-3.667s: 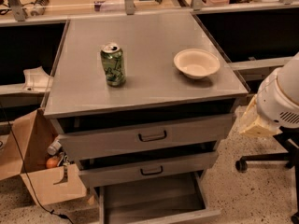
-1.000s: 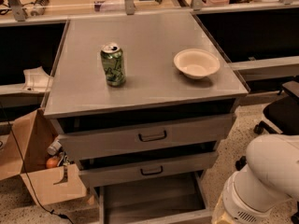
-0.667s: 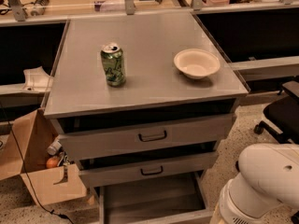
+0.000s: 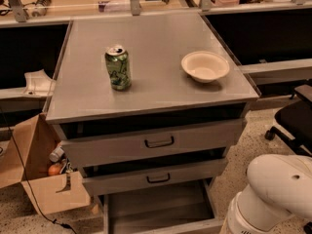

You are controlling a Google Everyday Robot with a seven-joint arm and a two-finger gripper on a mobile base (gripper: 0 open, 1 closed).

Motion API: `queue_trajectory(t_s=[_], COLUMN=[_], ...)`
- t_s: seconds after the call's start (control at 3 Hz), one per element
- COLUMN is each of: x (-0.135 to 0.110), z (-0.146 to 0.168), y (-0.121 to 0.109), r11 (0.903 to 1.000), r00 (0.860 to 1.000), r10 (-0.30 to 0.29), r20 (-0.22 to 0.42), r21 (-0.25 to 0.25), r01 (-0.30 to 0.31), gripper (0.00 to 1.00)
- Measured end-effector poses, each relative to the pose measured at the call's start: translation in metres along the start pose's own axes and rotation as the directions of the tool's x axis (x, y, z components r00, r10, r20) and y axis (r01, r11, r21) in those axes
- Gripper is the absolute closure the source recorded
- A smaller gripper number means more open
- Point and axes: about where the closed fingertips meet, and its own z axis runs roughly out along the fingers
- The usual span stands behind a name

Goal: Close bottom drawer

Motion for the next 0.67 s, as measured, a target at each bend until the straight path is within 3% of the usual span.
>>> queue_trajectory(t_s=[0.33,0.67], x=[0.0031,0.0032], z=[0.0638,0.064], y=[-0.0057,-0.0057], r11=[0.9972,0.9972], r00=[0.998,0.998], r10=[0.067,0.067], r20=[0.013,0.013], r21=[-0.034,-0.035], r01=[-0.066,-0.067], gripper=[1.0,1.0])
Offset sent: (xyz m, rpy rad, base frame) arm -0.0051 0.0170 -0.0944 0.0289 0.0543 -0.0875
